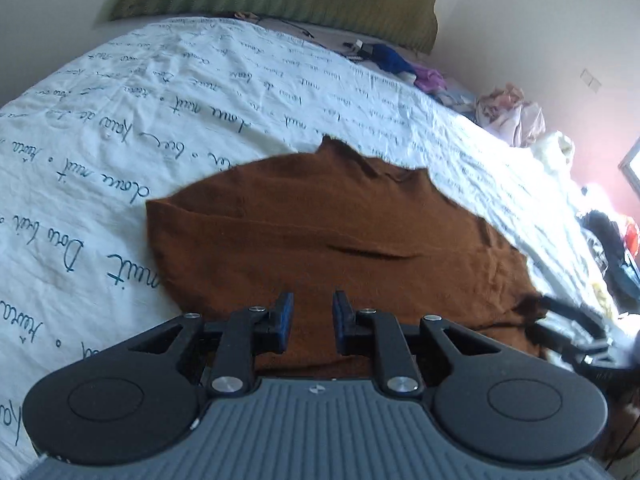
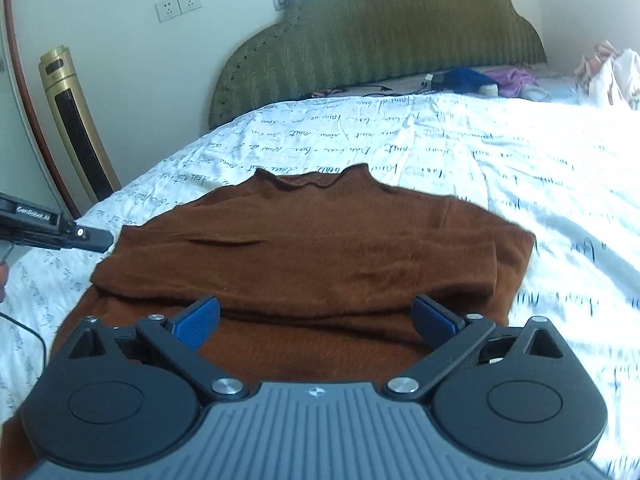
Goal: Fold small clothes
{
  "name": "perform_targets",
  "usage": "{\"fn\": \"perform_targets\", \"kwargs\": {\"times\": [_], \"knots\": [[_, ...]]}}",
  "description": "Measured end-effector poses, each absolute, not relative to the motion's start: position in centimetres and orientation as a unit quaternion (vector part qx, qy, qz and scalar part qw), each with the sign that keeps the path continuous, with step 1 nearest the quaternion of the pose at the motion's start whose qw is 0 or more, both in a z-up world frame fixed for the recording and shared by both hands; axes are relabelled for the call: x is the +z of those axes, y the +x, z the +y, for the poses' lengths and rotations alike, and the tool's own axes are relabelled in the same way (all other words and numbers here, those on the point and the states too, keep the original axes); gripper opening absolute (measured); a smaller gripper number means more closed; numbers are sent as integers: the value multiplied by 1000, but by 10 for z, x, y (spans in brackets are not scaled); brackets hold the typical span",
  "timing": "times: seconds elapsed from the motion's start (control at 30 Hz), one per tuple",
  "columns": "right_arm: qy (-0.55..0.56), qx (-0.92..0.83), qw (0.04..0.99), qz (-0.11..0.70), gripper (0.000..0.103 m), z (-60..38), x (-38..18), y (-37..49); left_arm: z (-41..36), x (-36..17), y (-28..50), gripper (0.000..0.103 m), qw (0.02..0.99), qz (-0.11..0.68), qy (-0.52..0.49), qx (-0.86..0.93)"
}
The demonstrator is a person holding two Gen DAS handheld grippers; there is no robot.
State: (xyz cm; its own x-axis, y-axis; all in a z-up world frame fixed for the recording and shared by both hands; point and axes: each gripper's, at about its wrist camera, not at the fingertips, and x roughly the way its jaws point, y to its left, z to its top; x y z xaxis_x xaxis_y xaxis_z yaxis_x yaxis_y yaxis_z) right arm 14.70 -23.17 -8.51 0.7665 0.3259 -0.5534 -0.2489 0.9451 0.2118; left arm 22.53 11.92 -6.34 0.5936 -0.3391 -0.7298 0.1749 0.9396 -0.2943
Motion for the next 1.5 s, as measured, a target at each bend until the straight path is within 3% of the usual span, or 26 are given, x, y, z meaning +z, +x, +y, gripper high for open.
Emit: {"fn": "perform_targets", "kwargs": {"times": [0.07, 0.13, 0.23, 0.3, 0.37, 0.4, 0.43, 0.7, 0.77, 0.83, 0.9, 0.97, 1.0, 1.03, 1.07, 1.5], "knots": [[42, 166, 936, 306, 103, -230, -88, 167, 117, -87, 232, 21, 881, 450, -77, -125], [14, 164, 932, 324, 103, -228, -96, 183, 134, -101, 233, 13, 884, 446, -86, -111], [-36, 137, 915, 378, 103, -231, -127, 203, 159, -100, 232, 11, 877, 452, -132, -95], [-51, 150, 920, 359, 103, -234, -129, 193, 169, -87, 218, 11, 881, 445, -139, -83], [-55, 135, 921, 361, 103, -238, -118, 178, 177, -76, 200, 23, 880, 437, -158, -97], [-48, 128, 926, 352, 103, -244, -112, 168, 181, -71, 190, 41, 878, 437, -166, -100], [-34, 125, 932, 339, 103, -254, -106, 154, 183, -69, 180, 46, 875, 439, -173, -106], [113, 158, 914, 356, 101, -325, -111, 104, 182, -106, 147, 45, 820, 486, -261, -151], [120, 164, 907, 368, 88, -324, -118, 104, 178, -110, 141, 50, 826, 474, -266, -150], [120, 155, 902, 384, 41, -320, -126, 106, 176, -110, 134, 66, 832, 456, -275, -158], [125, 154, 903, 382, 38, -318, -130, 105, 175, -113, 122, 80, 829, 445, -299, -156], [130, 152, 903, 381, 30, -318, -131, 103, 168, -112, 121, 75, 831, 453, -274, -171], [135, 153, 902, 380, 14, -319, -131, 103, 167, -112, 120, 58, 834, 452, -270, -166], [142, 157, 900, 382, 7, -320, -132, 103, 167, -114, 122, 12, 831, 459, -270, -161], [141, 156, 900, 382, 7, -319, -132, 103, 169, -119, 124, 3, 823, 469, -280, -159], [101, 116, 922, 354, 4, -333, -114, 102, 214, -95, 122, 3, 862, 413, -257, -141]]}}
